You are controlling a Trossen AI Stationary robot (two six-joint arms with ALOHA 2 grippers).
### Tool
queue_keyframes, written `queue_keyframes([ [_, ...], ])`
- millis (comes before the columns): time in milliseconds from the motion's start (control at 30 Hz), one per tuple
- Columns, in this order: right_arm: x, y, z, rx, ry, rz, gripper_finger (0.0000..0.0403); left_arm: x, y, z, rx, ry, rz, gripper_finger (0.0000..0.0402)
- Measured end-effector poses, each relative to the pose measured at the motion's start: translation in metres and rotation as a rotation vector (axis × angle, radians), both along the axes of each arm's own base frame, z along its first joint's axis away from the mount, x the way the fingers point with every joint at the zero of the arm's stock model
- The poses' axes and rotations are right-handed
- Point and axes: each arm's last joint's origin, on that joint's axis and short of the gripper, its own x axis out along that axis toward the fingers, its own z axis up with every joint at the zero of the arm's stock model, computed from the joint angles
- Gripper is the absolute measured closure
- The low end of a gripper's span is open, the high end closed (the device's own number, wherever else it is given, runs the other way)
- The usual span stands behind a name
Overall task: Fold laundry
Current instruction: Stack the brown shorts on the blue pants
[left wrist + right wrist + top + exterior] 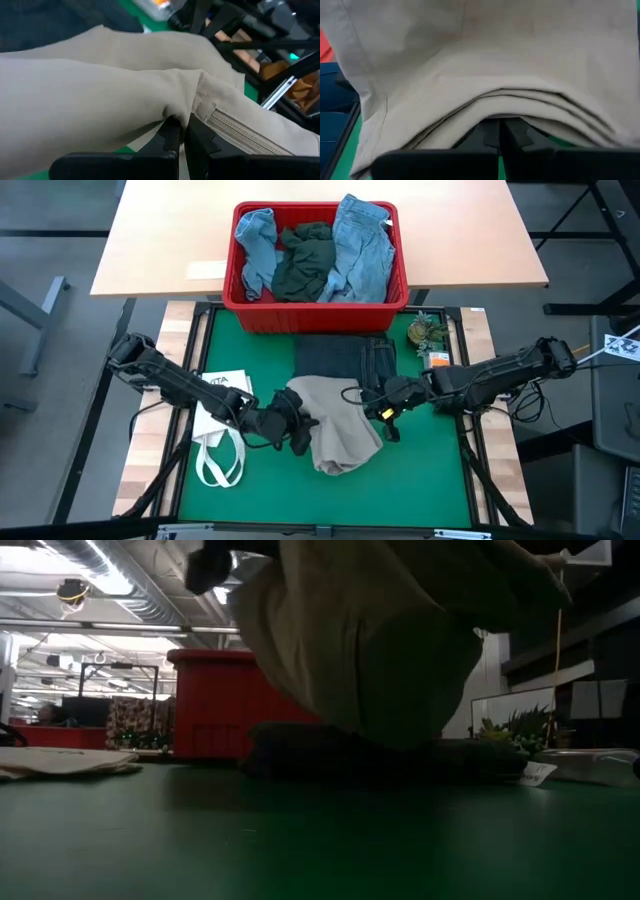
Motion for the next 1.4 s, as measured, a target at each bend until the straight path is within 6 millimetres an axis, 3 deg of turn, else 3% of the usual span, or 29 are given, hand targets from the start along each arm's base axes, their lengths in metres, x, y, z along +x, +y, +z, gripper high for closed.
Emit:
queue_keyframes([
  [467,-0.015,-0.015,0.016,-0.229,-0.064,-0.129,0.0403,0.024,0.053,0.014,0.146,-0.102,-0.005,0.0399],
  [1067,-0.027,-0.094,0.017,-0.454,0.047,-0.377,0.0403,0.032,0.139,0.014,0.267,-0.057,0.080,0.0399],
  [1400,-0.036,-0.114,0.011,-0.466,0.160,-0.442,0.0403,0.042,0.165,-0.008,0.255,0.008,0.092,0.0398],
])
